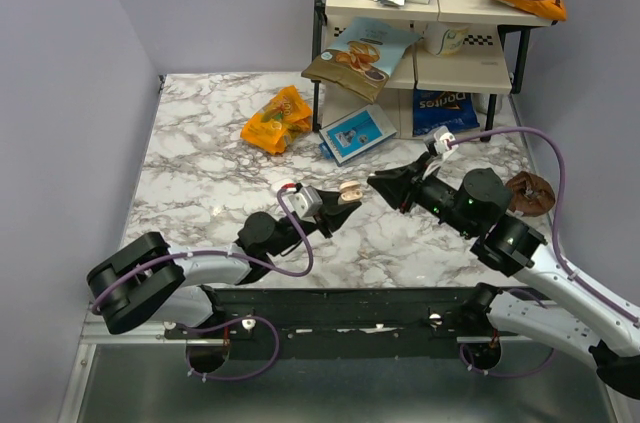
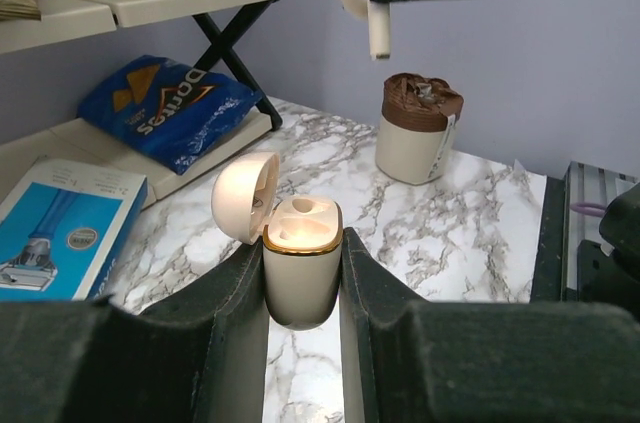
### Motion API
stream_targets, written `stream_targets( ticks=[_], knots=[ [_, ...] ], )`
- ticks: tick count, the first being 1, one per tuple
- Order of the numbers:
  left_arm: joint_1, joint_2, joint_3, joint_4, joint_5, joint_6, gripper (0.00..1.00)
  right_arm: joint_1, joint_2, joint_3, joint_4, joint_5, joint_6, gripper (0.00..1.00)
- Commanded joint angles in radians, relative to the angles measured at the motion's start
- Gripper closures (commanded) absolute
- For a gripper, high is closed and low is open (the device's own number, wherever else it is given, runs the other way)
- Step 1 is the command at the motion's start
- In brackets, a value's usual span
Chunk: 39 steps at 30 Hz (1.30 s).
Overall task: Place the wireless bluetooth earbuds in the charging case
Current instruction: Place the earbud in the charging case.
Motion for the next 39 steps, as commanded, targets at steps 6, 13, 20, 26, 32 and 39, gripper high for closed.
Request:
stream_targets(
  ticks=[6,13,20,26,32,39],
  knots=[
    [0.006,0.001,0.018,0.203,0.069,-0.035,1.0,0.02,0.013,0.015,0.033,0.007,-0.038,0.75],
    [0.006,0.001,0.025,0.215,0.063,-0.055,1.0,0.024,0.025,-0.005,0.044,0.034,-0.041,0.75],
    [0.006,0.0,0.038,0.235,0.052,-0.08,1.0,0.024,0.03,-0.029,0.045,0.051,-0.046,0.76],
    [0.006,-0.005,0.054,0.229,0.058,-0.091,1.0,0.024,0.027,-0.045,0.049,0.077,-0.039,0.76],
    [0.004,-0.003,0.061,0.221,0.067,-0.106,1.0,0.024,0.033,-0.048,0.058,0.099,-0.041,0.76],
    [0.004,0.001,0.071,0.218,0.075,-0.114,1.0,0.024,0.039,-0.054,0.061,0.103,-0.038,0.76]
  ],
)
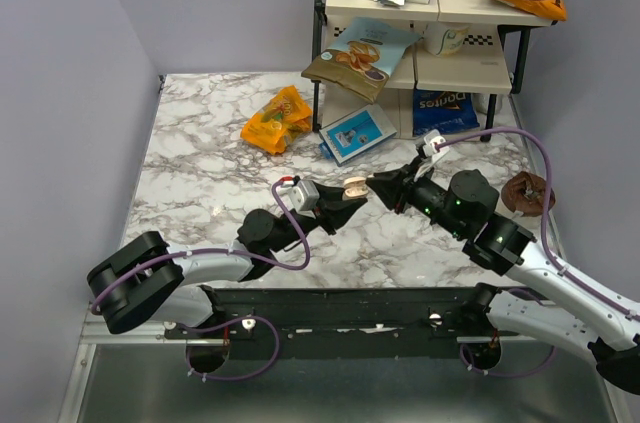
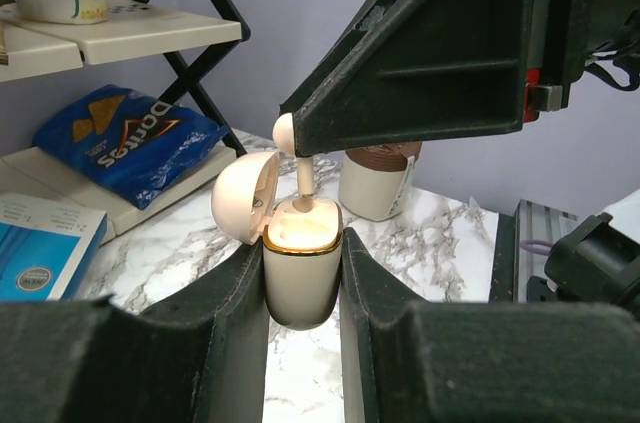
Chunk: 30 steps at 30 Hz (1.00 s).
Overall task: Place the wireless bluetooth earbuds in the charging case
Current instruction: Place the earbud in the charging case.
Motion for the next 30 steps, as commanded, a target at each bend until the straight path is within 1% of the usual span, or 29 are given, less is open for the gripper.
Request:
stream_targets(
  ticks=[1,30],
  knots=[
    [0.002,-0.005,0.025,0.19,0.037,-0.018,1.0,0.007,0.009,-0.015,0.036,0.027,-0.005,0.76],
    [0.002,0.02,0.051,0.205,0.005,-0.016,1.0,0.01,0.0,-0.031,0.036,0.006,0.003,0.76]
  ],
)
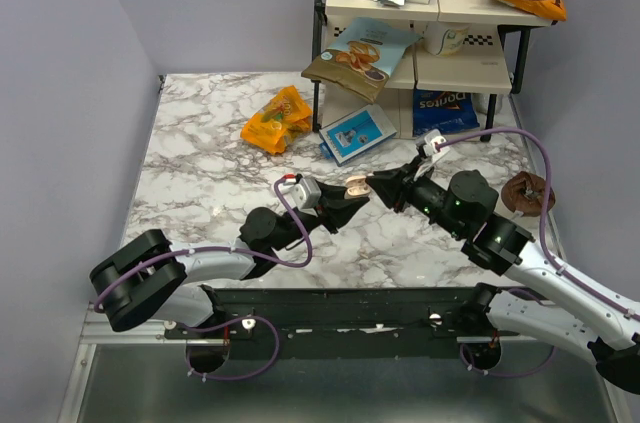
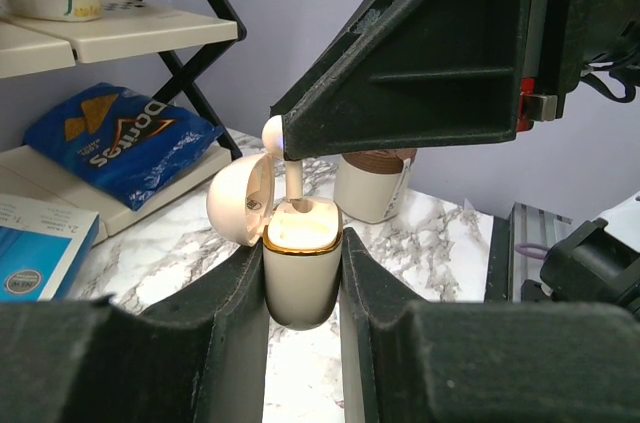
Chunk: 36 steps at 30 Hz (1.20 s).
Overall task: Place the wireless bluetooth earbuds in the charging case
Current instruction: Place the earbud in the charging case.
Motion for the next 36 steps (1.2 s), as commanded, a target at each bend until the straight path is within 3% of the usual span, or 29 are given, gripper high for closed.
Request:
stream_targets(
  ticks=[1,18,25,36],
  knots=[
    [0.002,0.004,0.032,0.207,0.0,0.003,1.0,0.01,-0.005,-0.021,0.007,0.004,0.002,0.76],
    [0.002,-0.009,0.032,0.2,-0.008,0.01,1.0,0.012,-0.024,-0.039,0.003,-0.011,0.004,0.76],
    [0.004,-0.002,0.032,0.201,-0.003,0.007,1.0,0.012,-0.03,-0.022,-0.006,-0.054,0.005,0.52],
    [0.002,-0.007,0.018,0.213,-0.002,0.004,1.0,0.012,-0.09,0.011,-0.034,0.042,0.047,0.4]
  ],
)
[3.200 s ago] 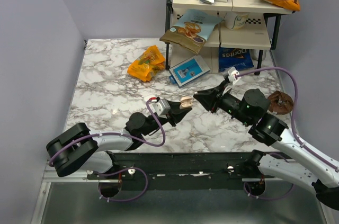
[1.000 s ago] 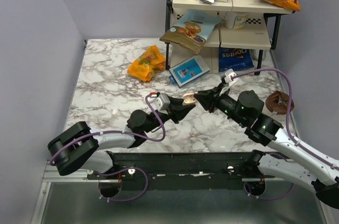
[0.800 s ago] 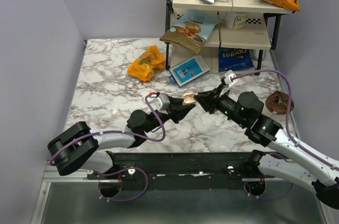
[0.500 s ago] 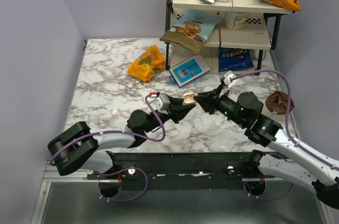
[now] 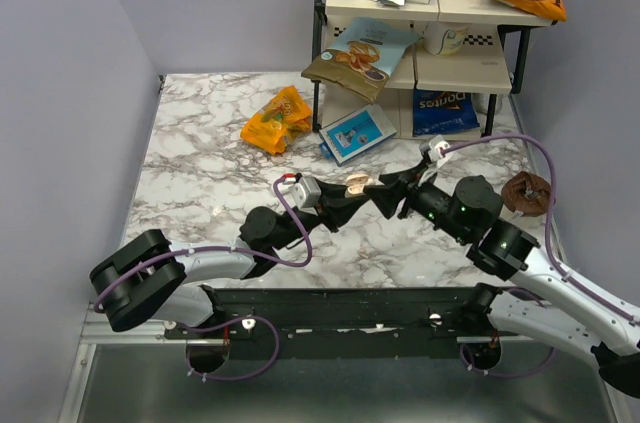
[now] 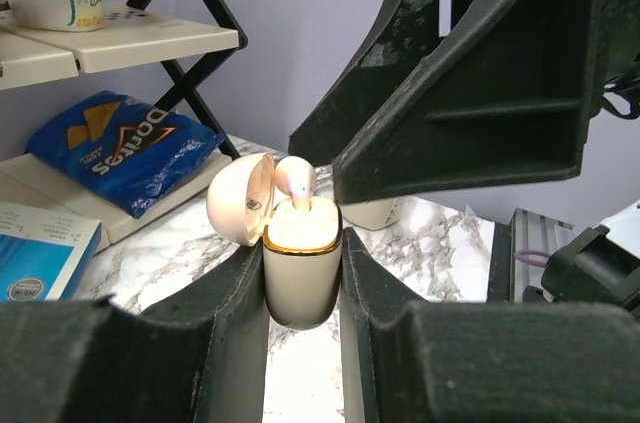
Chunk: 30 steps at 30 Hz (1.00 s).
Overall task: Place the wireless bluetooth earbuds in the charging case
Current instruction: Place the earbud in the charging case.
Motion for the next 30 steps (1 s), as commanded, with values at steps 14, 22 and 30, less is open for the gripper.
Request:
stream_targets(
  ticks=[14,22,30],
  knots=[
    [0.004,-0.075,-0.039,0.225,0.097,-0.032,1.0,0.004,-0.023,0.118,-0.215,0.228,0.038,0.42],
    [0.005,-0.095,-0.04,0.217,0.094,-0.032,1.0,0.004,0.025,0.133,-0.269,0.145,0.044,0.43],
    [0.004,-0.087,-0.043,0.217,0.088,-0.033,1.0,0.004,0.004,0.133,-0.255,0.079,0.033,0.43]
  ],
)
